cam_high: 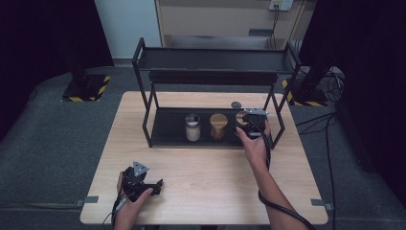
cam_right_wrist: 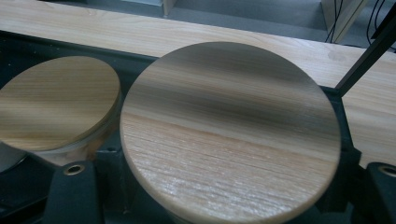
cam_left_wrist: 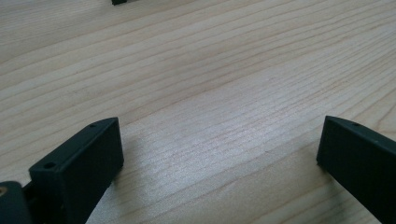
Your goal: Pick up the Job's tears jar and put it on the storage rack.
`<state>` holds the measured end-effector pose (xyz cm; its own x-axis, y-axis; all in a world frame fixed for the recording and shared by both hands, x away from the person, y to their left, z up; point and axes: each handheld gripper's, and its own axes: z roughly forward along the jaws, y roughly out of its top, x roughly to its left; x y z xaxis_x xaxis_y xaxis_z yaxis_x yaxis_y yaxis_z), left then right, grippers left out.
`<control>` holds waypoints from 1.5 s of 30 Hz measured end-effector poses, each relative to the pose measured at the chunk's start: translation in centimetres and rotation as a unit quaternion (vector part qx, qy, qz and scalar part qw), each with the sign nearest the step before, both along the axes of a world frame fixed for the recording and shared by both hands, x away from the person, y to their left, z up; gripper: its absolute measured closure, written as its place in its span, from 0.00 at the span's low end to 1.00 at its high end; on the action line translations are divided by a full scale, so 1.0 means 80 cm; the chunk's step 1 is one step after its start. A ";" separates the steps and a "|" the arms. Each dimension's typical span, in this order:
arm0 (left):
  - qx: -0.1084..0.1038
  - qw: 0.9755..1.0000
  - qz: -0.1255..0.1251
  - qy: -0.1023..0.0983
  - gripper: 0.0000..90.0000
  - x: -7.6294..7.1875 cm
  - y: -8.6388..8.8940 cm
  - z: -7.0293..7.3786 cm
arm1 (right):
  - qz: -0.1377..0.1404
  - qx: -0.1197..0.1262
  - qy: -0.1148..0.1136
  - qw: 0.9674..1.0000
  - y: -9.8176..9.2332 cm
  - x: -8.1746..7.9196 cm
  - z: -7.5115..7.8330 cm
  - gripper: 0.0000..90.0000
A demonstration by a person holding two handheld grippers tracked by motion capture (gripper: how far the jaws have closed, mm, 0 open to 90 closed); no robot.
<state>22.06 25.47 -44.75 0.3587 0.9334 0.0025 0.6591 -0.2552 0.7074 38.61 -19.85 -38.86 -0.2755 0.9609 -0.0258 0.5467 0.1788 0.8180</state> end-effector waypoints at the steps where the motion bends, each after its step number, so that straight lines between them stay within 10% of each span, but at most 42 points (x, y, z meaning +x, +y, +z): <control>1: 0.000 1.000 0.000 0.000 0.00 0.000 0.000 0.000 | 0.000 -0.001 -0.002 1.000 0.000 0.001 0.000 0.29; 45: 0.000 1.000 0.000 0.000 0.00 0.000 0.000 0.000 | -0.014 0.006 0.000 1.000 0.005 0.027 -0.019 0.29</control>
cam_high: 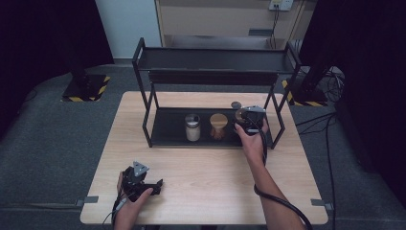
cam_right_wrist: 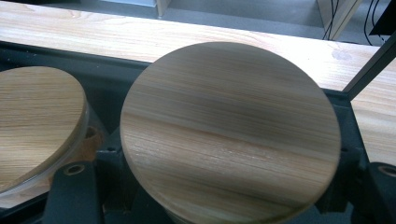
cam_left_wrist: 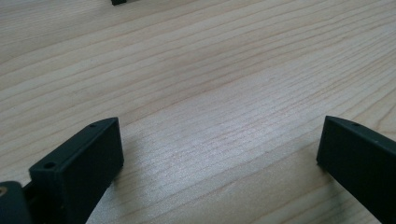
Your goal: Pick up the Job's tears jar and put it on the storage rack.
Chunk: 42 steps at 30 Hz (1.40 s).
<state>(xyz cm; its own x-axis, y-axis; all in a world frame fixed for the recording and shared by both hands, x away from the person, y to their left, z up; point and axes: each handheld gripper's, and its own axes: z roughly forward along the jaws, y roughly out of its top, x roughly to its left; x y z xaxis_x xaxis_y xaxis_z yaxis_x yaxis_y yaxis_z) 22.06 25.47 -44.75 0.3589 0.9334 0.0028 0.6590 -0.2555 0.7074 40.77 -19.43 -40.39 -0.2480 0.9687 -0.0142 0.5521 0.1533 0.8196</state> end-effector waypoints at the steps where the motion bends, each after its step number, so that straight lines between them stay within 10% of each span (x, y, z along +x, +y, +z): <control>1: 0.000 1.000 0.000 0.000 0.00 0.000 0.000 0.000 | 0.000 0.000 0.000 1.000 0.000 0.000 0.000 0.29; 42: 0.000 1.000 0.000 0.000 0.00 0.000 0.000 0.000 | 0.000 0.006 0.001 1.000 -0.002 -0.001 -0.030 0.29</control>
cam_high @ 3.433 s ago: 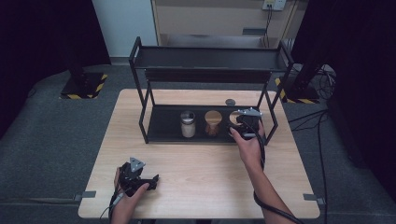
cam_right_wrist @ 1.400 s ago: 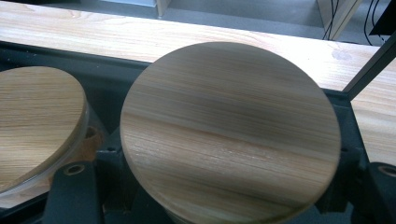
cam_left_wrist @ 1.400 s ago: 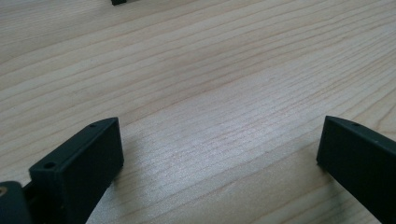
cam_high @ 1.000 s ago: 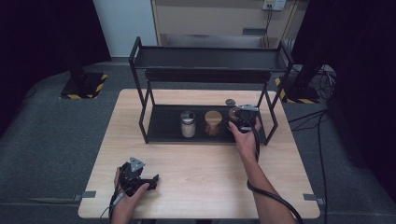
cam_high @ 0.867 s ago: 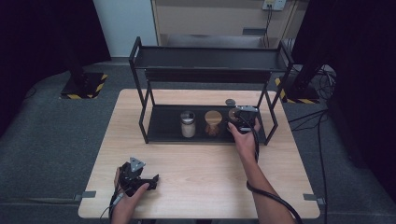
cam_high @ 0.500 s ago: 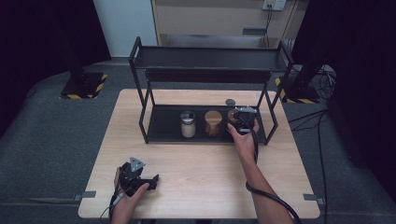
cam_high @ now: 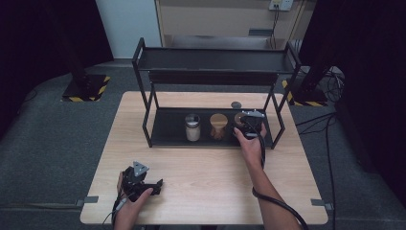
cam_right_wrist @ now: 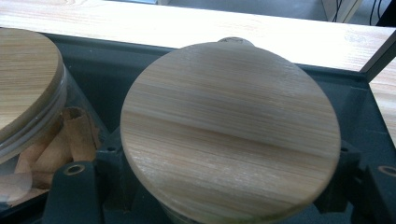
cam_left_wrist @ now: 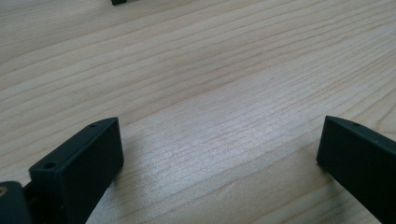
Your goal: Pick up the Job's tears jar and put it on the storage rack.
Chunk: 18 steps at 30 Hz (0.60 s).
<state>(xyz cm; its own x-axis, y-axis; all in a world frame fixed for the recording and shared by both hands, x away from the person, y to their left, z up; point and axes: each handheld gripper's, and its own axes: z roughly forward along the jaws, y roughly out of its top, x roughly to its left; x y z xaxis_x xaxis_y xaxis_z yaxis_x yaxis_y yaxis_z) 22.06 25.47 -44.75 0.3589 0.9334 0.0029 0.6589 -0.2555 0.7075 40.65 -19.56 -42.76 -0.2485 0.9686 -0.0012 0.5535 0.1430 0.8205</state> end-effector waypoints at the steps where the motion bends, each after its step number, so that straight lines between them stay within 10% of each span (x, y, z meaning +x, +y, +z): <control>1: 0.000 1.000 0.000 0.000 0.00 0.000 0.000 0.000 | 0.000 0.000 0.000 1.000 0.000 0.000 0.000 0.29; 18: 0.000 1.000 0.000 0.000 0.00 0.000 0.000 0.000 | 0.002 0.004 -0.010 1.000 -0.004 -0.008 -0.006 0.28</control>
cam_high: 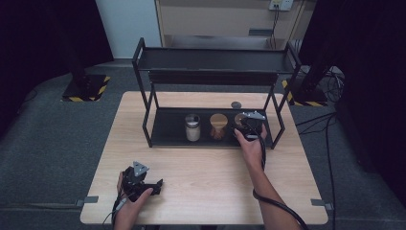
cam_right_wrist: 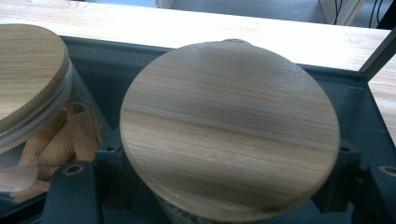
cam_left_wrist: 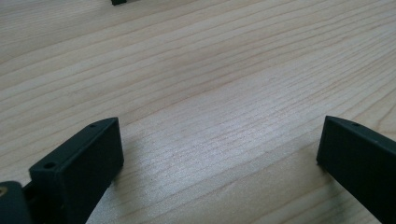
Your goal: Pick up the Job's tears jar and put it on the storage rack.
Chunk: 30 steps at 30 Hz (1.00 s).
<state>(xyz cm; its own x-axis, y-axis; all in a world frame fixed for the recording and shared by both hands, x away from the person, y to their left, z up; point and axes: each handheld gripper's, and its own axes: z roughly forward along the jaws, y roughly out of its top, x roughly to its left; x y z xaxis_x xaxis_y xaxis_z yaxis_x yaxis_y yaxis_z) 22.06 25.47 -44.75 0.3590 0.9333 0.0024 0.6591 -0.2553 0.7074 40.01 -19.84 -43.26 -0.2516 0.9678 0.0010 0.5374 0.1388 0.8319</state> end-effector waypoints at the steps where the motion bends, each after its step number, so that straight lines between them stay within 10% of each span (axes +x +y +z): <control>1: 0.000 1.000 0.000 0.000 0.00 0.000 0.000 0.000 | 0.001 0.001 -0.001 1.000 -0.001 0.000 0.000 0.28; 30: 0.000 1.000 0.000 0.000 0.00 0.000 0.000 0.000 | 0.023 -0.004 0.018 1.000 -0.011 -0.004 0.009 0.06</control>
<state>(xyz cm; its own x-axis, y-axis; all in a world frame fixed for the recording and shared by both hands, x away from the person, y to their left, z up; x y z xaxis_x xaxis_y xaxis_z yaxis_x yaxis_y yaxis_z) 22.07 25.47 -44.75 0.3591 0.9333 0.0026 0.6591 -0.2556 0.7073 39.70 -20.76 -42.56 -0.2958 0.9552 0.0029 0.5603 0.1711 0.8104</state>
